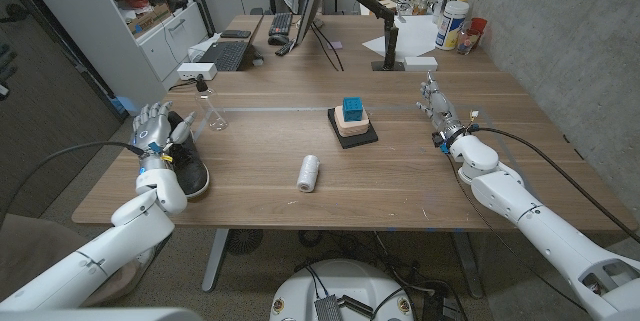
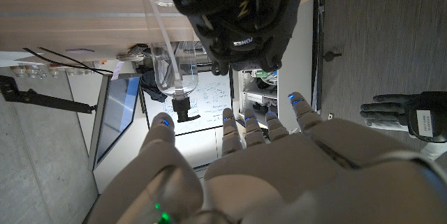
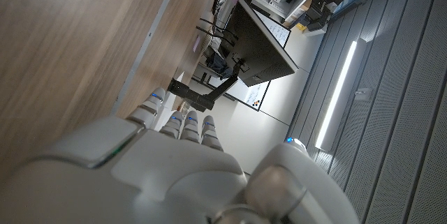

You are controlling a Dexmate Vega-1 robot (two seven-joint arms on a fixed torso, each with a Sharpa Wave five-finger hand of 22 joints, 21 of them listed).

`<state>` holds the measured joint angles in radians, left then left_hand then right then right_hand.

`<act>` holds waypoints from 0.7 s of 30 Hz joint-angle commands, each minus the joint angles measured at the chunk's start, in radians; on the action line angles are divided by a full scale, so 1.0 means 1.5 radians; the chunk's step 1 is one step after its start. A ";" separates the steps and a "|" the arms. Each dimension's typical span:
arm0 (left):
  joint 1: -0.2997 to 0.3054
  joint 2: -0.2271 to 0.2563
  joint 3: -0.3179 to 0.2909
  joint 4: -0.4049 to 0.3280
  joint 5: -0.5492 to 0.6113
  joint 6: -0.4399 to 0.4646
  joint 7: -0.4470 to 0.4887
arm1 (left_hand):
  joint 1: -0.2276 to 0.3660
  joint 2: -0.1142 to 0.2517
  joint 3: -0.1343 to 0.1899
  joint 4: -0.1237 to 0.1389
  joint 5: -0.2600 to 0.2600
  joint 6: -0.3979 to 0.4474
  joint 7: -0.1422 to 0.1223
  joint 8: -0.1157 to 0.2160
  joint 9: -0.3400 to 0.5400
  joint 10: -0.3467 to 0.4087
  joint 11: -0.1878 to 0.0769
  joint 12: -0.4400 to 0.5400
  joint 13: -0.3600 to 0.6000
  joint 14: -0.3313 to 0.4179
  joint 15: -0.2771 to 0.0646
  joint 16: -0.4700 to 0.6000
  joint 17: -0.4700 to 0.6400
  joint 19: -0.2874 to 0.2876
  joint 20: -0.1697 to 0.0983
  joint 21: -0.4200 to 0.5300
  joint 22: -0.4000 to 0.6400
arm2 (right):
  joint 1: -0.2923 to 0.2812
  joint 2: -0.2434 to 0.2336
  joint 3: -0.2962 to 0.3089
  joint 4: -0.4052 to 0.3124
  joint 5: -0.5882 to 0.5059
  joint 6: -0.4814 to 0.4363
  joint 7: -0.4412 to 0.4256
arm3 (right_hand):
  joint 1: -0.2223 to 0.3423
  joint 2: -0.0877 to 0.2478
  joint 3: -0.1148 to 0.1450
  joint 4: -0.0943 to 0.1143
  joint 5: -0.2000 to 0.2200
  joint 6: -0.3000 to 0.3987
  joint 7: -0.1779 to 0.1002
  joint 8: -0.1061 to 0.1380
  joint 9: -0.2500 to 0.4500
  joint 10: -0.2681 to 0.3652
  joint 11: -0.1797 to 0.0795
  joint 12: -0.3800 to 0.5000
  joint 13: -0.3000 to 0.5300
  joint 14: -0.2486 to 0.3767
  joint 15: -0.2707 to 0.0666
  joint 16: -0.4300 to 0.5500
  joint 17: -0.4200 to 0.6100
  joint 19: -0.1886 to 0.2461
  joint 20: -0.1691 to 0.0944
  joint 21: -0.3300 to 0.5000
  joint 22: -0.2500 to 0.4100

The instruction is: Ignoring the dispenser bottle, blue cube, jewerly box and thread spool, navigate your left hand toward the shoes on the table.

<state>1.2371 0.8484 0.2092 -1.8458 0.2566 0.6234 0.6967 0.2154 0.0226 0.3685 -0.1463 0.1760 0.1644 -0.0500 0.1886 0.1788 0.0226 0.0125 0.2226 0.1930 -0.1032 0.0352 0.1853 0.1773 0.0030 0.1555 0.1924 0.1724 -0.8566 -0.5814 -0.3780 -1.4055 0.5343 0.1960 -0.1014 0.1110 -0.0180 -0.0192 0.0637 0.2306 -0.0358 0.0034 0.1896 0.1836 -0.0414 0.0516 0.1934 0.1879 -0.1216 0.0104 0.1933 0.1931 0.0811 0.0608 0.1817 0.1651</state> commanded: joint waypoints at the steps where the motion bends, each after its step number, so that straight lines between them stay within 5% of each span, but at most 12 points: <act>1: -0.014 -0.003 0.018 0.008 -0.007 0.012 0.000 | 0.007 -0.002 0.002 0.000 -0.001 0.000 0.001 0.000 0.002 -0.003 0.004 -0.002 0.004 -0.006 0.000 -0.001 0.002 -0.003 0.000 0.000 0.002 | 0.002 0.000 0.002 0.005 0.007 -0.002 0.006 | -0.005 0.001 -0.005 0.002 0.002 -0.003 0.001 0.004 0.003 -0.003 -0.002 0.003 0.002 -0.008 -0.003 0.001 0.001 -0.002 0.001 0.002 0.002; 21: -0.033 -0.001 0.040 0.034 -0.025 0.012 -0.005 | 0.009 -0.001 0.003 0.000 -0.001 0.000 0.000 0.000 0.002 -0.003 0.003 -0.002 0.004 -0.006 0.000 -0.001 0.002 -0.003 -0.001 0.000 0.002 | 0.008 0.000 -0.001 0.014 0.002 -0.002 0.005 | -0.007 -0.001 -0.009 0.002 0.002 -0.004 0.002 0.003 0.003 -0.004 0.000 0.003 0.002 -0.008 -0.001 0.002 0.001 -0.005 0.002 0.002 0.002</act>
<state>1.2081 0.8479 0.2478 -1.8206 0.2339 0.6373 0.6944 0.2193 0.0186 0.3684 -0.1462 0.1760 0.1644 -0.0500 0.1886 0.1788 0.0226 0.0125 0.2226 0.1930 -0.1032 0.0353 0.1853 0.1772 0.0030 0.1556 0.1924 0.1724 -0.8498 -0.5823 -0.3770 -1.3930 0.5431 0.1922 -0.0907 0.1110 -0.0180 -0.0261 0.0650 0.2306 -0.0358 0.0036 0.1896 0.1836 -0.0413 0.0516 0.1934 0.1879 -0.1251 0.0069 0.1933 0.1931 0.0739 0.0680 0.1817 0.1651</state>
